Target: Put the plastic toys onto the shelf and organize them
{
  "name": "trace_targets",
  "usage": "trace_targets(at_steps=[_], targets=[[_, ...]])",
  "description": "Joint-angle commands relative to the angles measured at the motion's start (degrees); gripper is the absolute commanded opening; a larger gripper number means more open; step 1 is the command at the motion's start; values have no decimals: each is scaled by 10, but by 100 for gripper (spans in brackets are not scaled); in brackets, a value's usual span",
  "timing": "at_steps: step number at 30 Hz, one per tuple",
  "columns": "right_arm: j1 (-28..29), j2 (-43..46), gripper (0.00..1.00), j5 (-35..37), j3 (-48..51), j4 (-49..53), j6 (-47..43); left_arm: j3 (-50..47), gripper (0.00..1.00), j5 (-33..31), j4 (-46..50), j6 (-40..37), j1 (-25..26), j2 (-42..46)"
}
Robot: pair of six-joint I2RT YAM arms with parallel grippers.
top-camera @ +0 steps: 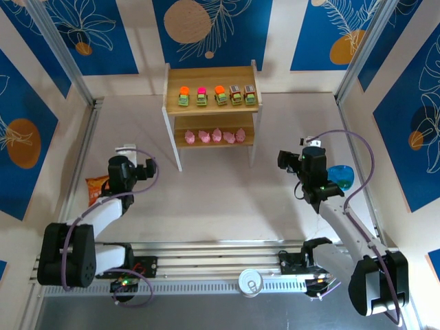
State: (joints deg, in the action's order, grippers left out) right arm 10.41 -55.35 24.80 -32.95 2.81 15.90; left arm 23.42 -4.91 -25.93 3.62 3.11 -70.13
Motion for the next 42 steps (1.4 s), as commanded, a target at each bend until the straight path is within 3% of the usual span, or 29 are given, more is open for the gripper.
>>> trace_targets(at_steps=[1,5,16,30,42], targets=[[-7,-8,89,-22,11,-70,-33,-12,100,20,-99,-28,-8,-37],[-21,-30,88,-35,21,-110,-46,-30,100,47,-192,-35,-14,-86],[-55,-71,88,-98,47,-205,-73,-38,100,155,-320,-47,-38,-194],[-98,-217,87,-162,45,-324,-92,-30,100,178,-306,-58,-38,-198],[-89,-290,84,-220,70,-432,-127,-28,100,172,-299,-61,-35,-197]])
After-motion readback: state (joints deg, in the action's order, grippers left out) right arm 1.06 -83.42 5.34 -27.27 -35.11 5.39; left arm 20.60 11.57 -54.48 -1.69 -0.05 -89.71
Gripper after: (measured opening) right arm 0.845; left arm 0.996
